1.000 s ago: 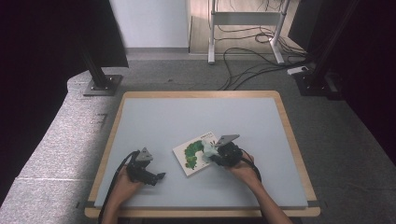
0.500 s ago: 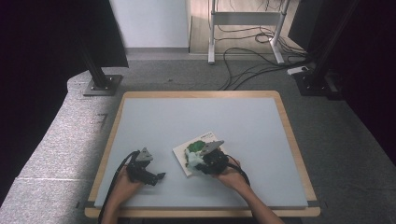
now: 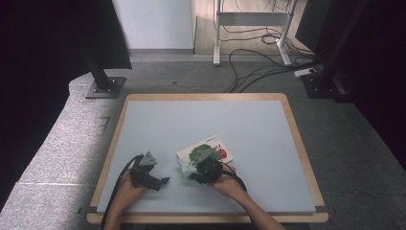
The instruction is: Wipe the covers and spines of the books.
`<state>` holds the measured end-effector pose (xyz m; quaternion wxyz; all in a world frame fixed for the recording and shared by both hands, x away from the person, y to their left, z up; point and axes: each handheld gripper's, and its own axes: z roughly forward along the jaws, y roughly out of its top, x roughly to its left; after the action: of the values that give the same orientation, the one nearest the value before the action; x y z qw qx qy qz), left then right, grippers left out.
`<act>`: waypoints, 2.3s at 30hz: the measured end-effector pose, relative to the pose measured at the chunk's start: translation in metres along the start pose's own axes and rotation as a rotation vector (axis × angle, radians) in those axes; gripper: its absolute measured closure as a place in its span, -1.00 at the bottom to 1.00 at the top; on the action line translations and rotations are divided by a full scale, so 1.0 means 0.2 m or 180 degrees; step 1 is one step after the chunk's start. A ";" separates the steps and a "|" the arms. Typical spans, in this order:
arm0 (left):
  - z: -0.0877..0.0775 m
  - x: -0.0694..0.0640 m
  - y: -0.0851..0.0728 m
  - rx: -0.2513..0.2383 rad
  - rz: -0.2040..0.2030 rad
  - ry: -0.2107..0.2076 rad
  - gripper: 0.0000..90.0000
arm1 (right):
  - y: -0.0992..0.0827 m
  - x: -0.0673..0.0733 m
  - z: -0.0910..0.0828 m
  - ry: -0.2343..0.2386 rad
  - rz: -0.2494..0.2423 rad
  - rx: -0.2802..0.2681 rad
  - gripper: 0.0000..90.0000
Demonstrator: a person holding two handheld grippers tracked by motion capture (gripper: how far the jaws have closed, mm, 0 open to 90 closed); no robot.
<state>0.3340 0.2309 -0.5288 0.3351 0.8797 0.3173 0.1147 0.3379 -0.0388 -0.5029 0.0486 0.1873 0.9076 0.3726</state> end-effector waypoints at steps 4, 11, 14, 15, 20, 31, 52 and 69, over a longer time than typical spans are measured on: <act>0.00 0.00 0.00 0.0000 0.0000 0.0001 -1.00 | 0.04 -0.01 0.03 -0.0054 -0.0020 -0.0006 0.60; 0.00 0.00 0.00 0.0001 -0.0001 0.0003 -1.00 | 0.09 -0.07 0.09 -0.0125 0.0025 -0.0027 0.60; 0.00 0.00 0.00 0.0000 -0.0001 0.0000 -1.00 | 0.10 -0.08 0.09 -0.0132 0.0029 -0.0022 0.60; 0.00 0.00 0.00 0.0000 -0.0001 0.0000 -1.00 | 0.10 -0.08 0.09 -0.0124 0.0024 -0.0024 0.60; 0.00 0.00 0.00 0.0000 0.0000 -0.0001 -1.00 | 0.07 -0.11 0.07 -0.0168 0.0067 -0.0053 0.61; 0.00 0.00 0.00 0.0000 -0.0004 0.0005 -1.00 | -0.03 -0.24 -0.03 -0.0338 0.0307 -0.0067 0.61; 0.00 0.00 0.00 -0.0001 -0.0004 0.0005 -1.00 | -0.25 -0.50 -0.23 -0.0815 0.0749 -0.0096 0.61; 0.00 0.00 0.00 -0.0002 -0.0008 0.0005 -1.00 | -0.22 -0.59 -0.21 -0.0988 0.0861 -0.0047 0.60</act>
<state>0.3339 0.2307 -0.5290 0.3352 0.8791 0.3186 0.1152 0.4253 -0.1392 -0.5092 0.1388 0.3623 0.8530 0.3491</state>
